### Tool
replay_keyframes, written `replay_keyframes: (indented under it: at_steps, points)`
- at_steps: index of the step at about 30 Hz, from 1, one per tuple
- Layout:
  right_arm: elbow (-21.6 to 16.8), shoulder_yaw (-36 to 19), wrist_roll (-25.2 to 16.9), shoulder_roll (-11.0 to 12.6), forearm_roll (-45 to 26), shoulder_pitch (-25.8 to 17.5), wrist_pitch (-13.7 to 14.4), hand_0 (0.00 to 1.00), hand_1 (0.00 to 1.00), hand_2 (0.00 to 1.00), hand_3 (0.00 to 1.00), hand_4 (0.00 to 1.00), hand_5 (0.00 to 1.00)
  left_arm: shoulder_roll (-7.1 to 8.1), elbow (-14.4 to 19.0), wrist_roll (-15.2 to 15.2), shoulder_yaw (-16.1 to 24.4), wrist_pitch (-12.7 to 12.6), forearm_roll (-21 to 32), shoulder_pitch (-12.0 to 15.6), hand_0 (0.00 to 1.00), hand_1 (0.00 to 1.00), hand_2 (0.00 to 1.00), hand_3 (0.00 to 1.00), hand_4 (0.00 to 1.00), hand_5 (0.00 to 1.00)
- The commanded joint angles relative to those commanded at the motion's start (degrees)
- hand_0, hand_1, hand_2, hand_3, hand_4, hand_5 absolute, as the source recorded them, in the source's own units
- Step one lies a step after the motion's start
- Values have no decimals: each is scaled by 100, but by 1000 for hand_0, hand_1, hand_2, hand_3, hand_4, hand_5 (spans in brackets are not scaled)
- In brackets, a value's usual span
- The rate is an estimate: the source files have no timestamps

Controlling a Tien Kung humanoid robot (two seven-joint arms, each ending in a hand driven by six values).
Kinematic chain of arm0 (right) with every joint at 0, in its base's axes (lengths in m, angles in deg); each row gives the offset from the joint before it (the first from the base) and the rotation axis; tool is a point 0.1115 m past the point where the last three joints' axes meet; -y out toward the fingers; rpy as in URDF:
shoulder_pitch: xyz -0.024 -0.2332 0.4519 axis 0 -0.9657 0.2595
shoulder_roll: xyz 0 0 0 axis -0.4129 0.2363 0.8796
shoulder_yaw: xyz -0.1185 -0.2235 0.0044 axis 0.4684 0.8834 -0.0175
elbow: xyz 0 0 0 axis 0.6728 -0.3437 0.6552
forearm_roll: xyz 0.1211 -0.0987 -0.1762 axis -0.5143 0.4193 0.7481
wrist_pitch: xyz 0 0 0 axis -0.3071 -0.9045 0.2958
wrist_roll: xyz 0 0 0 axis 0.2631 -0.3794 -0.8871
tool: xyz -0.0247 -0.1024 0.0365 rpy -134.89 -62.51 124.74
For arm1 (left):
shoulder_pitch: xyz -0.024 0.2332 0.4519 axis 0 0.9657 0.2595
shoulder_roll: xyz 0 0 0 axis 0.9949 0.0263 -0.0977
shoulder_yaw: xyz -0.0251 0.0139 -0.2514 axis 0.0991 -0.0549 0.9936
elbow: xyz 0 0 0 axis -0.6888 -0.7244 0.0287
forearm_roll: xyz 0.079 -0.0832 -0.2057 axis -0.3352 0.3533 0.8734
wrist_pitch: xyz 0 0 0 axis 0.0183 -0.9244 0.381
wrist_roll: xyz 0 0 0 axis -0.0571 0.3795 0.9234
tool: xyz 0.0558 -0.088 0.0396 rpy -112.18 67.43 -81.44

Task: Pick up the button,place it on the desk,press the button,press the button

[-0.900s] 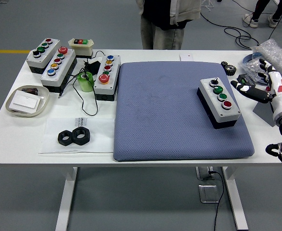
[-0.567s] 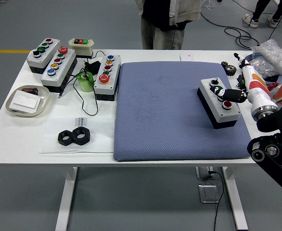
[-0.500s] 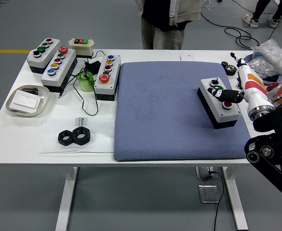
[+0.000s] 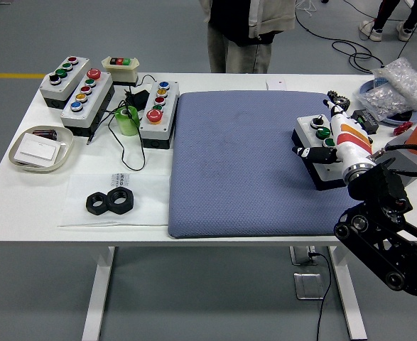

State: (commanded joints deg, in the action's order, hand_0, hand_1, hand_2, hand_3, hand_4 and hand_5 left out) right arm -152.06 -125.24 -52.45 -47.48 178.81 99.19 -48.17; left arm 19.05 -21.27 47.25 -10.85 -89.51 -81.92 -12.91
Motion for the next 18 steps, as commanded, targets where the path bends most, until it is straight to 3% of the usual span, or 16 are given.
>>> replay_keyframes:
  at_steps: [11,18]
  points:
    - [767,-11,73,-163,-116,166,-269,998,925,994,998,991,264,1,8,-18,27,4,-49,37,683,658,760,791,736,998]
    - [1045,-43,121,-233,-96,316,-332,985,891,947,992,987,260,8,12,6,-39,-9,39,23,683,658,759,791,735,998]
